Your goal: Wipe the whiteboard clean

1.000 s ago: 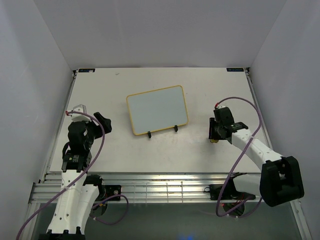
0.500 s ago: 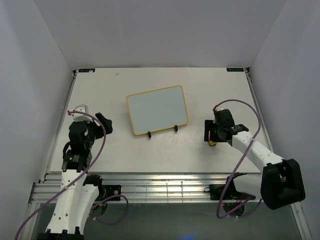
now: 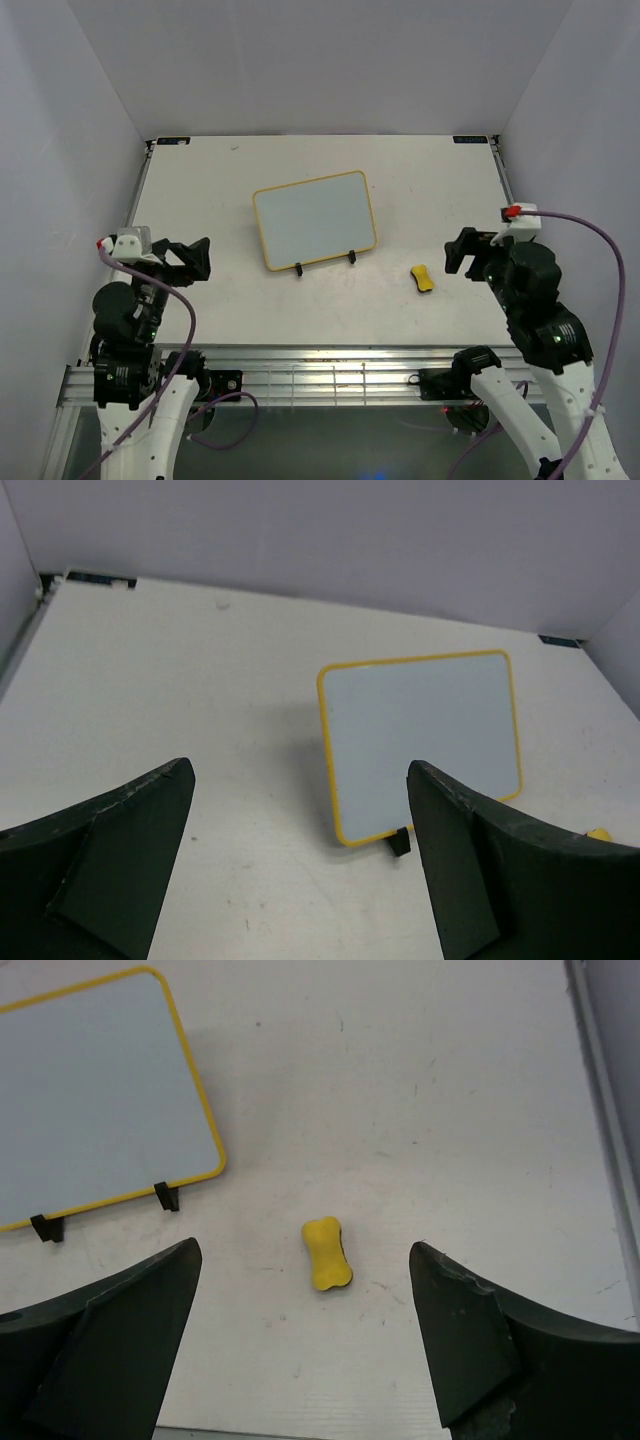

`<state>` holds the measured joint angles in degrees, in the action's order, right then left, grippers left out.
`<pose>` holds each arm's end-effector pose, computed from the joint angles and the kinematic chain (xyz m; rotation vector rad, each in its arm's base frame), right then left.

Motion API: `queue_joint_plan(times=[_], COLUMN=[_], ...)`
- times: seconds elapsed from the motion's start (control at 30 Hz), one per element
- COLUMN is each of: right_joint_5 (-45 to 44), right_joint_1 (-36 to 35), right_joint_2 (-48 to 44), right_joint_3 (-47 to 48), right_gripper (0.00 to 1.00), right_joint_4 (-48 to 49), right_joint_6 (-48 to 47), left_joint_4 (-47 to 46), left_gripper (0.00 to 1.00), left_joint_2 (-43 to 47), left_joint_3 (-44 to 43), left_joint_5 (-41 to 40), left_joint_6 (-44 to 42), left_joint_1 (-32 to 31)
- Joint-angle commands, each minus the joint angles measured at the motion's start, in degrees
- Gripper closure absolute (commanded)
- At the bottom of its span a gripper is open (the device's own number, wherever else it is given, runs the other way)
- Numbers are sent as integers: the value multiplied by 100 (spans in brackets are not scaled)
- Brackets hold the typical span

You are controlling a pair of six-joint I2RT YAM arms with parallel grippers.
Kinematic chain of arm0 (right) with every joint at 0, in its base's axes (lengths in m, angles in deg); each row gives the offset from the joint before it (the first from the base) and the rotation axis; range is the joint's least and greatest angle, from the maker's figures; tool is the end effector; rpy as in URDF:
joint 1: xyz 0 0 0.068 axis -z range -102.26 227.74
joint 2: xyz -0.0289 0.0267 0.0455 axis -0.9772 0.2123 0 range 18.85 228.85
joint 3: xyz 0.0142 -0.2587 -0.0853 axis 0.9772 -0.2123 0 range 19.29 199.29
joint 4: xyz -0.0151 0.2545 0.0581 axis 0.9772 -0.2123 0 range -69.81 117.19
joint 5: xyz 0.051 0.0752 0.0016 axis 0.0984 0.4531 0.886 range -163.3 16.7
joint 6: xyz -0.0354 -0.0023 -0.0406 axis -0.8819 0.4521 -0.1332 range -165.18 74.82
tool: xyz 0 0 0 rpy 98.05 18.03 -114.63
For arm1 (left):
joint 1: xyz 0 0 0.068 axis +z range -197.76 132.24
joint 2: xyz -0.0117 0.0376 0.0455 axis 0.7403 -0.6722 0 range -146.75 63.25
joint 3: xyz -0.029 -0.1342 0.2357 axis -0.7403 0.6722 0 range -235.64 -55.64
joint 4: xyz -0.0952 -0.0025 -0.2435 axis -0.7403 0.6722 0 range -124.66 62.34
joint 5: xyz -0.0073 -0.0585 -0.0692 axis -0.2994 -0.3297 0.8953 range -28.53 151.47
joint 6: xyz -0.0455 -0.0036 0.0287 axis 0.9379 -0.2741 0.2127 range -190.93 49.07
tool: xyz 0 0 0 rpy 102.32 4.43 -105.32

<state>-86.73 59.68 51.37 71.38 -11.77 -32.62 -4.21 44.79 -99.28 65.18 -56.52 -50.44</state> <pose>0.1077 0.0265 0.3579 0.0668 1.9007 0.1393 0.0746 -0.0057 0.3455 -0.1215 1.6658 -0.2796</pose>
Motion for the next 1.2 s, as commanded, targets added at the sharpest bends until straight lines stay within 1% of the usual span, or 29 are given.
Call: queue_joint_plan(times=[0.0, 0.03, 0.13, 0.2, 0.27, 0.3, 0.4, 0.63, 0.77, 1.17], right_joint_5=[-169, -143, -169, -160, -229, -291, -511, -459, -432, -309], right_joint_1=[14, 14, 13, 14, 14, 14, 14, 14, 14, 14], right_joint_2=[-508, -657, -790, -834, -922, -966, -1027, -1045, -1054, -1028], right_joint_3=[415, 494, 872, 1004, 952, 925, 777, 679, 635, 424], right_gripper=[10, 10, 10, 10, 10, 10, 10, 10, 10, 10], right_joint_4=[-375, -402, -761, -973, -1052, -1078, -1105, -1017, -982, -876], right_joint_6=[-376, -533, -658, -693, -798, -816, -939, -1001, -992, -799], left_joint_4=[714, 1003, 1452, 1577, 1560, 1560, 1454, 1507, 1498, 1472], left_gripper=[2, 2, 2, 2, 2, 2, 2, 2, 2, 2], left_joint_2=[-114, -123, -158, -184, -115, -79, -70, -96, -105, -140], left_joint_3=[-741, -986, -1287, -1305, -1191, -1182, -1094, -1103, -1103, -1068], left_joint_5=[43, 25, -62, -212, -300, -631, -915, -1021, -907, -1126], left_joint_6=[-623, -668, -660, -668, -580, -528, -387, -317, -325, -220], left_joint_1=[-154, -172, -242, -277, -330, -330, -365, -374, -374, -374])
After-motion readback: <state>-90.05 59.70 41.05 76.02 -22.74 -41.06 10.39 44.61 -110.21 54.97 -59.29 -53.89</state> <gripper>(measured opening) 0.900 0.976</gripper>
